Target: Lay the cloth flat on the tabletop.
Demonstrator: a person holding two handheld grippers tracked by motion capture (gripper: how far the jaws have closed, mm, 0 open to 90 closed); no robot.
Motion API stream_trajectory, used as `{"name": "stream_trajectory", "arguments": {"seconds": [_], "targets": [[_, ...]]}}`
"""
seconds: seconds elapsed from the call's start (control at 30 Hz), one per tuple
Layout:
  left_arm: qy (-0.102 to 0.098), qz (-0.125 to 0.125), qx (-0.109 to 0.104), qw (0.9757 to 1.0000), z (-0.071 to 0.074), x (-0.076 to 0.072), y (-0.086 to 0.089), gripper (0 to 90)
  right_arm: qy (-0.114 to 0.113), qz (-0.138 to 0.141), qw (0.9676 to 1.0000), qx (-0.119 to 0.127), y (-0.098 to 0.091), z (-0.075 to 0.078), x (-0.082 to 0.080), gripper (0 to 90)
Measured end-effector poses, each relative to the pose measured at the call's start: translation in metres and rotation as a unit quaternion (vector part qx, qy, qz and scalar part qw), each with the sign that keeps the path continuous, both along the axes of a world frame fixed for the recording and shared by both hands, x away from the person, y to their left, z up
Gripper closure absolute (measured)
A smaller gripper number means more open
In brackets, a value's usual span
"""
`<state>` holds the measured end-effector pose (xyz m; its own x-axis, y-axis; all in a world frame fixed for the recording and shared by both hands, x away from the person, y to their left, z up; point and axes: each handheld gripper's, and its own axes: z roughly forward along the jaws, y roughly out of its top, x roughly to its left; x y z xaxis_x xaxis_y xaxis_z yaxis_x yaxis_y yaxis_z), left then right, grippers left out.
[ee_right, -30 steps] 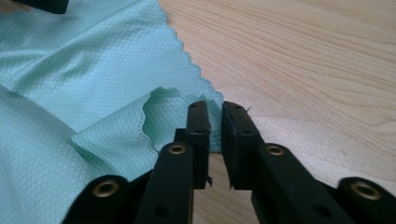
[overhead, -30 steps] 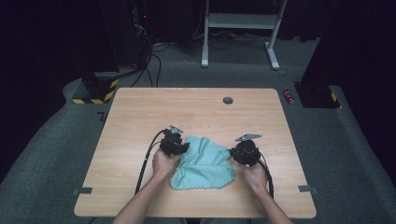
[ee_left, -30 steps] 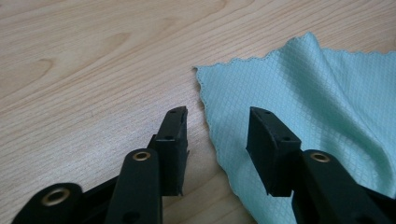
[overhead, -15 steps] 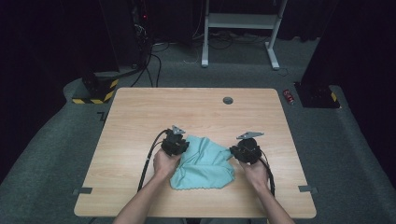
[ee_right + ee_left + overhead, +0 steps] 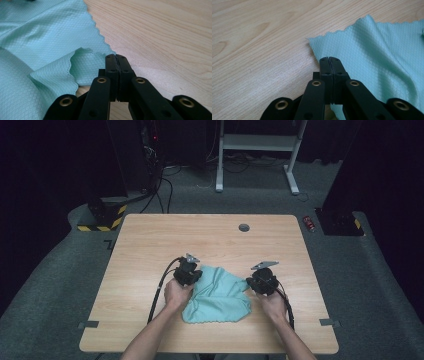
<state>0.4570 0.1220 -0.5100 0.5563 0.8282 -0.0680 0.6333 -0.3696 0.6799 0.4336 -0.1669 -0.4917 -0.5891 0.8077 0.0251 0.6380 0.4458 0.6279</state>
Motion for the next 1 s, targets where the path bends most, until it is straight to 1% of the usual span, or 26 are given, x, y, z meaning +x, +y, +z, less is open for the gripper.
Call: {"name": "stream_trajectory", "arguments": {"seconds": [0.13, 0.17, 0.23, 0.3, 0.4, 0.5, 0.6, 0.63, 0.73, 0.8, 0.9, 1.0], "targets": [[-0.018, -0.003, -0.006, 0.9998, 0.010, -0.003, 0.004, 89.7, -0.013, 0.003, 0.9999, -0.001, -0.001, 0.007, -0.001, 89.8], [-0.026, -0.004, -0.004, 0.9996, 0.013, -0.003, 0.005, 89.8, -0.020, 0.005, 0.9998, -0.001, -0.001, 0.010, -0.001, 89.8], [-0.036, 0.001, -0.012, 0.9993, 0.019, -0.005, 0.009, 89.8, -0.030, 0.008, 0.9995, 0.003, 0.000, 0.014, -0.002, 89.9], [-0.041, 0.002, -0.010, 0.9991, 0.022, -0.006, 0.014, 89.8, -0.039, 0.008, 0.9992, 0.005, 0.001, 0.018, -0.002, 89.9], [-0.047, 0.005, -0.006, 0.9989, 0.026, -0.007, 0.019, 89.8, -0.052, 0.010, 0.9985, 0.011, 0.002, 0.024, 0.001, 89.9], [-0.054, 0.015, -0.013, 0.9983, 0.029, -0.008, 0.025, 89.8, -0.064, 0.012, 0.9978, 0.016, 0.005, 0.030, 0.004, 90.0], [-0.065, 0.023, -0.010, 0.9975, 0.031, -0.008, 0.029, 89.8, -0.086, 0.016, 0.9960, 0.016, 0.008, 0.039, 0.006, 90.0], [-0.068, 0.026, -0.011, 0.9973, 0.032, -0.008, 0.030, 89.8, -0.088, 0.014, 0.9959, 0.017, 0.009, 0.041, 0.008, 90.0], [-0.072, 0.033, -0.003, 0.9969, 0.032, -0.007, 0.032, 89.7, -0.099, 0.013, 0.9949, 0.018, 0.010, 0.044, 0.014, 89.9], [-0.067, 0.036, 0.004, 0.9971, 0.029, -0.006, 0.033, 89.6, -0.100, 0.010, 0.9948, 0.018, 0.011, 0.043, 0.018, 90.0], [-0.064, 0.034, 0.013, 0.9973, 0.025, -0.004, 0.031, 89.6, -0.090, 0.008, 0.9958, 0.009, 0.013, 0.035, 0.024, 90.0], [-0.064, 0.033, 0.014, 0.9973, 0.023, -0.003, 0.028, 89.6, -0.084, 0.006, 0.9965, 0.002, 0.016, 0.028, 0.029, 90.0]]}}
